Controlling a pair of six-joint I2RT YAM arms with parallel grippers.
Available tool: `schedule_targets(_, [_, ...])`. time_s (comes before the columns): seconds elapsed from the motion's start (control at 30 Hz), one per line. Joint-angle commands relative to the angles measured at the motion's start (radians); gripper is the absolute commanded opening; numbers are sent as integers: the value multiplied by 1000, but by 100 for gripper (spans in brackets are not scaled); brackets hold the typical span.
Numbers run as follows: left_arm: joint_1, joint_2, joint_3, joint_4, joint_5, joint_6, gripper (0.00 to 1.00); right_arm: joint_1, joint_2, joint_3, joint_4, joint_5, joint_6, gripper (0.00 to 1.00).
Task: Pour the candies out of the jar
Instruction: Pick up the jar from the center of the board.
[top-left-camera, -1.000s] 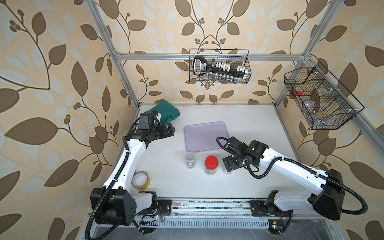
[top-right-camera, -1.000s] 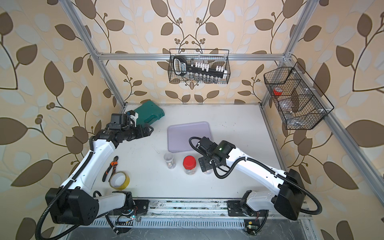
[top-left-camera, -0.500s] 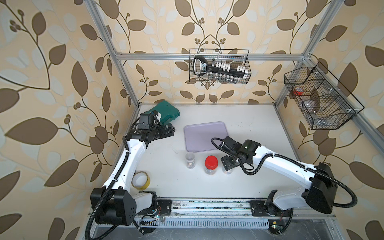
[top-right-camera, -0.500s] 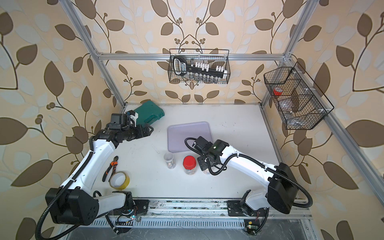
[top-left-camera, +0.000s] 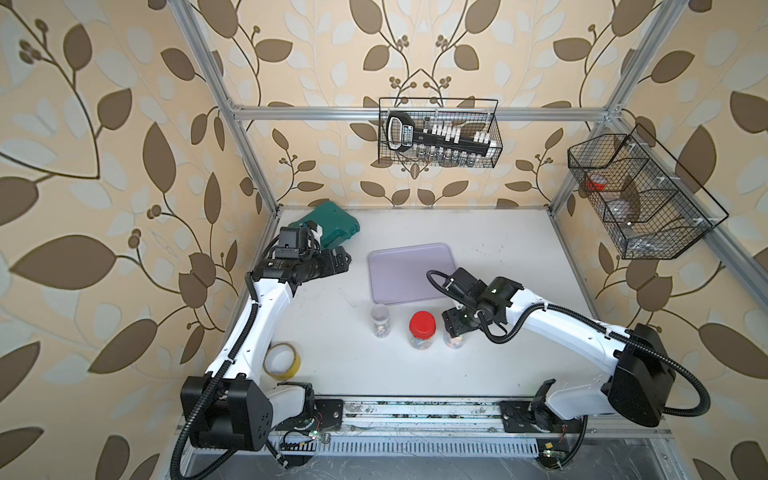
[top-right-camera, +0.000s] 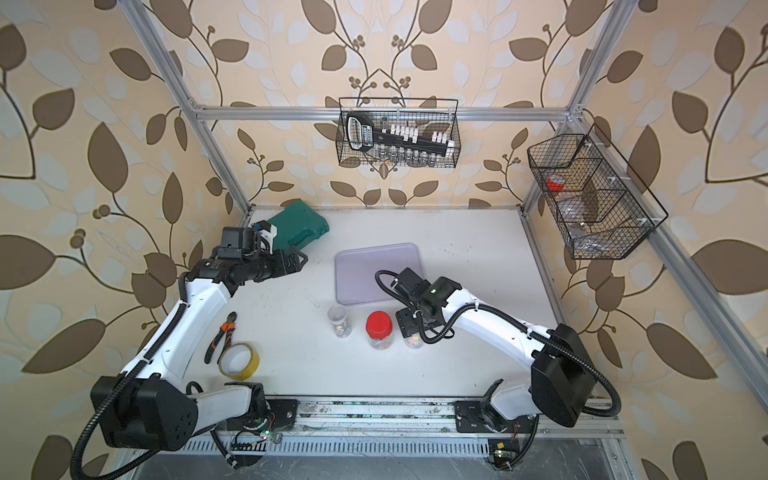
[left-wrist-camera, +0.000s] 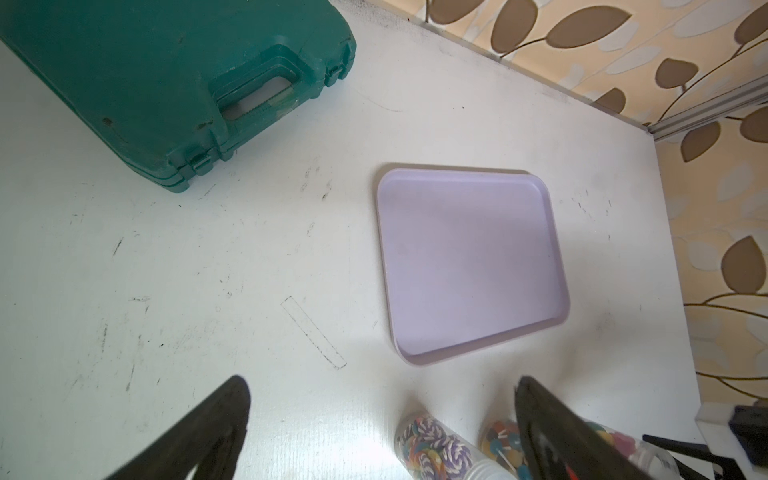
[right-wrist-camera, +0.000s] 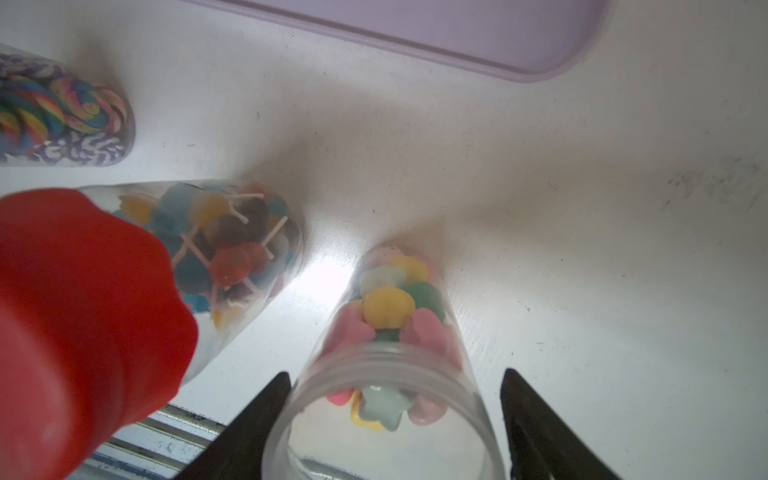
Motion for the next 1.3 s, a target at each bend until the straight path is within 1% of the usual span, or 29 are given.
schedule_targets(0.0, [12,-18,3,13,19,1,99,-2,15,-24,-4,-6,-13,75])
schedule_targets(0.07, [12,-16,0,13,21,0,99,-2,14,-21,-6,1,-17,73])
schedule_targets(0.37, [11,-9,-1,18,27,-4,99,-2,11,9,-53,55,-25,56])
schedule_targets(0.5, [12,-7,0,19,31,-2,99,-3,13,37,-70,61,-33,50])
schedule_targets(0.57, [12,-7,-1,20,37,-1,99,-13,14,57,-81,56,-41,49])
schedule_targets(0.7, [11,-7,-4,23,77,20,99,-67,6,101,-91,0,-79,46])
schedule_targets(0.77, [12,-7,-11,34,123,38,99,-122,0,134,-97,-32,-108,44])
schedule_targets(0.9, [12,-9,-33,74,260,89,99,-240,19,251,-131,-98,-187,43])
schedule_targets(1.07, [4,-26,-57,156,416,144,99,-367,78,432,-165,-226,-267,43])
schedule_targets(1.13, [-9,-33,-65,189,477,177,99,-399,107,511,-173,-288,-287,42])
schedule_targets(1.2, [-33,-41,-75,221,514,213,99,-411,137,578,-181,-350,-305,41])
schedule_targets(1.27, [-77,-52,-88,247,517,266,99,-415,165,631,-179,-426,-320,41])
